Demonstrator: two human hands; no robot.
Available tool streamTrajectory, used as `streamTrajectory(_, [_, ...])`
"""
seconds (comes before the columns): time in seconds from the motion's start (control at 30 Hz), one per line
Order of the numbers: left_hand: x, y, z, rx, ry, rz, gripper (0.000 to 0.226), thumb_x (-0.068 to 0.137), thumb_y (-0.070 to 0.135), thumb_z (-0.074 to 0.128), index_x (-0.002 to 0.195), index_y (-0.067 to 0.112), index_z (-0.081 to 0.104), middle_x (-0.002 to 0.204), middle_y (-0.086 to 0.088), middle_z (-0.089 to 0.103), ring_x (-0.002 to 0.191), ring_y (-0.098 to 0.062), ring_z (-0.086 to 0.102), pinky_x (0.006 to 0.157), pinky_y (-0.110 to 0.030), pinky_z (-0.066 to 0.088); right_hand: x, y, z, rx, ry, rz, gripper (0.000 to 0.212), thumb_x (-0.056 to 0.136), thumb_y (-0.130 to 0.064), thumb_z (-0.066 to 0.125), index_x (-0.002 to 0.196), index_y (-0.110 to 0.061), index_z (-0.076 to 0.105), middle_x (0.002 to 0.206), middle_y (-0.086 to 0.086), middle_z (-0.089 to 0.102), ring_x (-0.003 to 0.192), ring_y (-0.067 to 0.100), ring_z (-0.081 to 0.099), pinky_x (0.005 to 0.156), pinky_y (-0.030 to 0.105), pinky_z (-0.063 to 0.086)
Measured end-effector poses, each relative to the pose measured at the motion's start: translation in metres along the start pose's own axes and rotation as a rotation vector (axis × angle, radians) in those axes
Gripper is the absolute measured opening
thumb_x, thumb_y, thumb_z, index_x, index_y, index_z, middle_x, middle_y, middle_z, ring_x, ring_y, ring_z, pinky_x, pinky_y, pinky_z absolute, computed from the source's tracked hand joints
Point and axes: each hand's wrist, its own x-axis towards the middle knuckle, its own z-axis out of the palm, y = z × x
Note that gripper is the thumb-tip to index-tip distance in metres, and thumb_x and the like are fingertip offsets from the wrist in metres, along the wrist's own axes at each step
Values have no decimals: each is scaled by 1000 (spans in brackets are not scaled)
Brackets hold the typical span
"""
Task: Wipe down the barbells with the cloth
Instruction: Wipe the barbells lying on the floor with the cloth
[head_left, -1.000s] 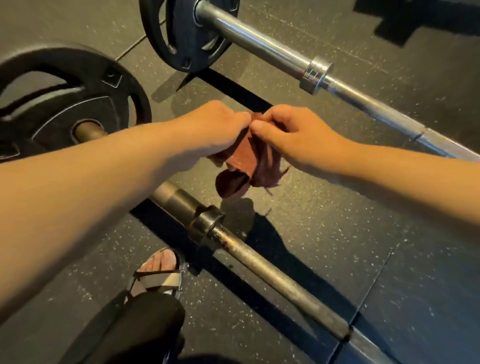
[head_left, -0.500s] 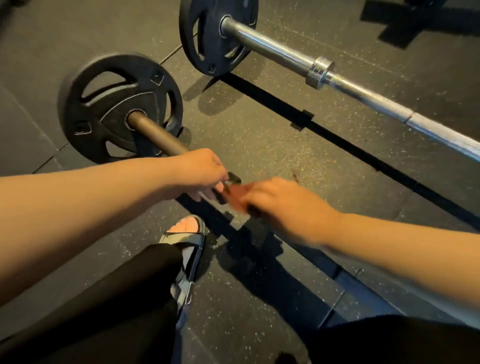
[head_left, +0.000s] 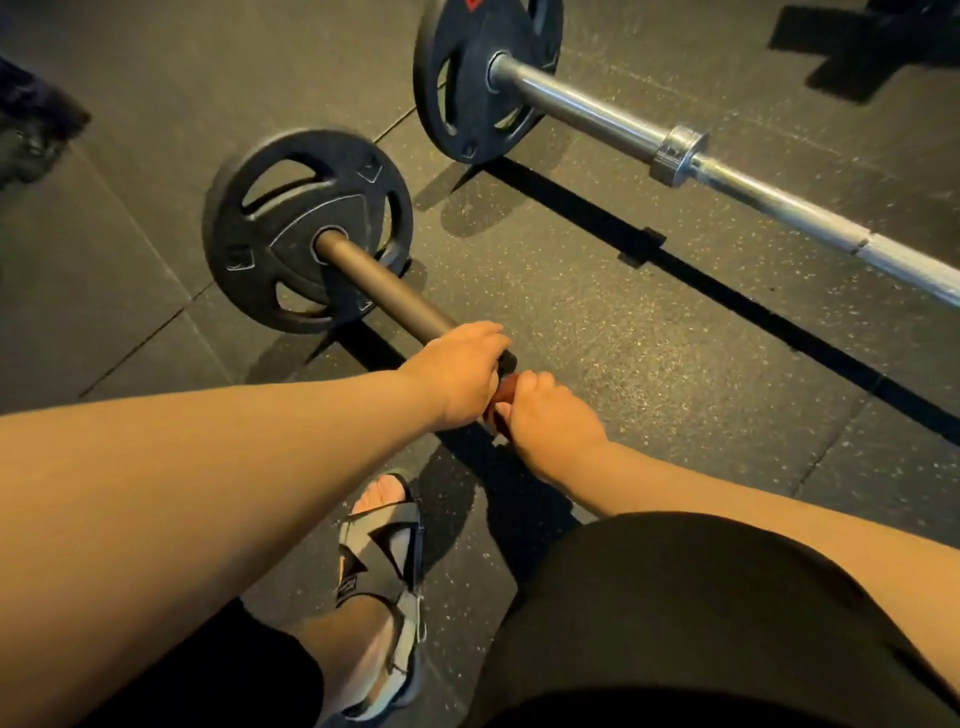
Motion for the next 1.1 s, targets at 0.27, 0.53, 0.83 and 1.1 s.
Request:
streamTrajectory(0.27, [26,-18,49,83,195,239,42,109,25,39,146,8,49,159,-10,39,153,-29,22,125,-40,10,-54,30,-2,-80,6,20,36,107,-47,32,122,-16,45,114,7,57,97,28,64,75,42,53])
streamTrajectory(0.53, [20,-4,72,-65,346,63,38,106,18,42,142,19,53,165,-1,28,157,-30,0,125,-45,-6,-15,7,4,-75,49,-18,51,109,-41,32,148,-8,33,130,13,54,111,33,62,79,45,52])
streamTrajectory(0.83, [17,10,74,-89,363,6,37,109,25,34,134,17,61,161,-1,33,157,-32,0,126,-49,-4,-101,57,12,-146,-48,248,38,106,-50,34,130,-22,40,119,3,55,107,26,61,84,42,53])
streamTrajectory(1.1, [-1,26,75,53,222,-70,44,110,34,24,136,18,56,171,-1,-4,154,-30,-21,125,-50,-10,-64,27,4,-117,32,142,44,106,-45,40,137,-14,41,124,9,55,109,31,60,83,44,51])
